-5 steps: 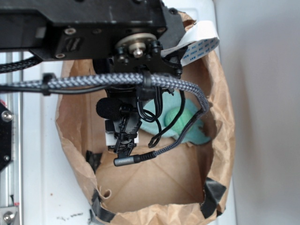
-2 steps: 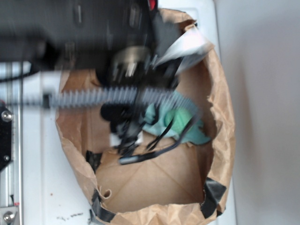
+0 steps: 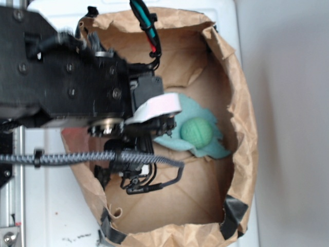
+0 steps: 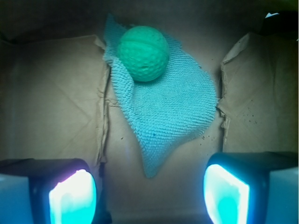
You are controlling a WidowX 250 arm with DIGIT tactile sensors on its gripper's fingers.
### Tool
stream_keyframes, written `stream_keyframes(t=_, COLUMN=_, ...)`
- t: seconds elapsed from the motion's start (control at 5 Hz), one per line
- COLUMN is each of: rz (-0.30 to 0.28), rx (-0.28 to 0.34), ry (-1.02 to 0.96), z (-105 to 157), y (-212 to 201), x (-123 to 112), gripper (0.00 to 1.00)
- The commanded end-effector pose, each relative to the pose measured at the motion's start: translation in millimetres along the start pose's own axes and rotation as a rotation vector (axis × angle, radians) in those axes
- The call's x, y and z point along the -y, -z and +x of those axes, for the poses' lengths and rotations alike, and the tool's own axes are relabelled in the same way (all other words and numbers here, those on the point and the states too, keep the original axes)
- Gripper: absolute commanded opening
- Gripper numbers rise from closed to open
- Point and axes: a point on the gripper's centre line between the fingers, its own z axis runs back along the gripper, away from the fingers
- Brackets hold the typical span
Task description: Grab the blue cloth.
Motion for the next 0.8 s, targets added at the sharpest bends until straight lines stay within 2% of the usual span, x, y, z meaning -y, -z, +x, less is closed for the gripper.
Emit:
stream_keyframes(t=0.0, rz=0.089, rx=0.039, ry=-0.038, z=22, y=18, x=7, gripper=1.0)
stream_keyframes(t=0.2, rz=0.086, rx=0.024, ry=-0.057, z=27, y=29, x=11, gripper=1.0)
stream_keyframes(t=0.4, rz=0.124, rx=0.067, ry=-0.066, z=25, y=47, x=26, gripper=1.0)
stream_keyframes(t=0.6, rz=0.176, rx=0.071, ry=-0.051, z=26, y=62, x=35, gripper=1.0)
